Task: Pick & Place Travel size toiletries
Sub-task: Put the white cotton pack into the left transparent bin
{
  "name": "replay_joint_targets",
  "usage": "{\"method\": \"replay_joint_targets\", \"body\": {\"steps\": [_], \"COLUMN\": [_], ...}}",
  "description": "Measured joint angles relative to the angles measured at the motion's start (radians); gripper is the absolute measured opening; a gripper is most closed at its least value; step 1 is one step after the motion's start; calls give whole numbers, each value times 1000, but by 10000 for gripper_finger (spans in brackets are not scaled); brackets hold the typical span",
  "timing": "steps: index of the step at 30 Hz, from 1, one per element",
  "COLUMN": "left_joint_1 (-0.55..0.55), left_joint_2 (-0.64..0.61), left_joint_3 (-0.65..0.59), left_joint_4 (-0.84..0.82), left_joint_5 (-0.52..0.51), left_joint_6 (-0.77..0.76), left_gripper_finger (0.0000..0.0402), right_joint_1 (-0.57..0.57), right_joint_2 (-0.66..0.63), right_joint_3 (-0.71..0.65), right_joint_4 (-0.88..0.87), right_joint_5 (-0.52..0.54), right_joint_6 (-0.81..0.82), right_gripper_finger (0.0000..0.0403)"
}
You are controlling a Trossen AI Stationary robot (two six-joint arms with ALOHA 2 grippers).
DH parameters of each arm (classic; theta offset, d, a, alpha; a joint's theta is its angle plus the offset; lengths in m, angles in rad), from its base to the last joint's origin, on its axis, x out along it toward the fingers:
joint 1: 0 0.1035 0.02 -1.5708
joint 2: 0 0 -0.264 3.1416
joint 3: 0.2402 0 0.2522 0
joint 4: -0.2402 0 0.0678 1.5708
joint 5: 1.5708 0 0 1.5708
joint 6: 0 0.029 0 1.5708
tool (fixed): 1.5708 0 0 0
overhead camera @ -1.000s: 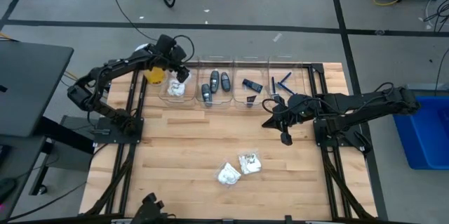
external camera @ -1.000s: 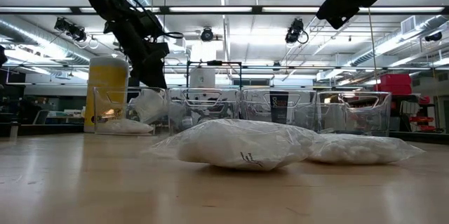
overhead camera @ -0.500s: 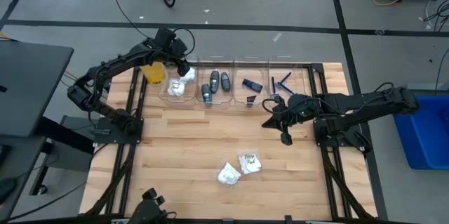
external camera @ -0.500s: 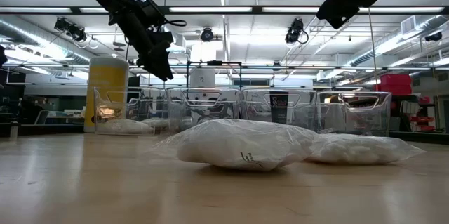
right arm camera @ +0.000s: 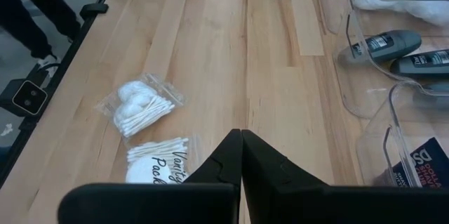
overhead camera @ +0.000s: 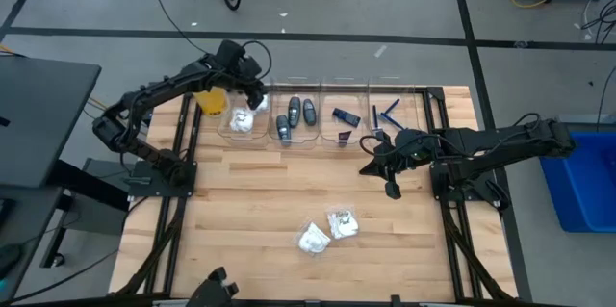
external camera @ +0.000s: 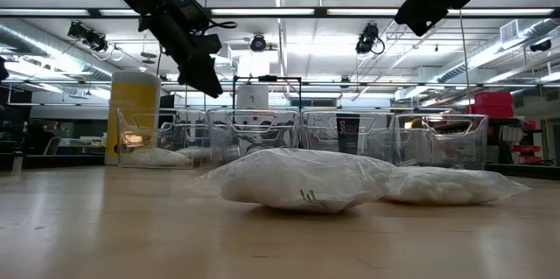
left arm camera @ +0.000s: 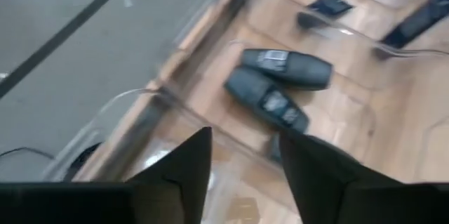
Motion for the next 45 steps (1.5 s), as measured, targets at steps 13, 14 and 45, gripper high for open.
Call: {"method": "replay_joint_targets", "body": {"steps": [13,14,45], "left_joint_1": [-112,-116,-509], "left_joint_2": [-4,-12,-196], "left_joint_3": [3,4,8], "left_joint_4": [10,8,10], "left_joint_5": [-58,-56,-78], "left_joint_6": [12,2,-108], "left_gripper_finger": [73,68,5], "right_joint_1": [0,0,0], "right_joint_2": [0,0,0], "right_joint_3": [0,0,0], "right_joint_4": [0,0,0], "right_joint_5": [0,0,0], "right_joint_6": [0,0,0], "right_gripper_finger": [8,8,9]}}
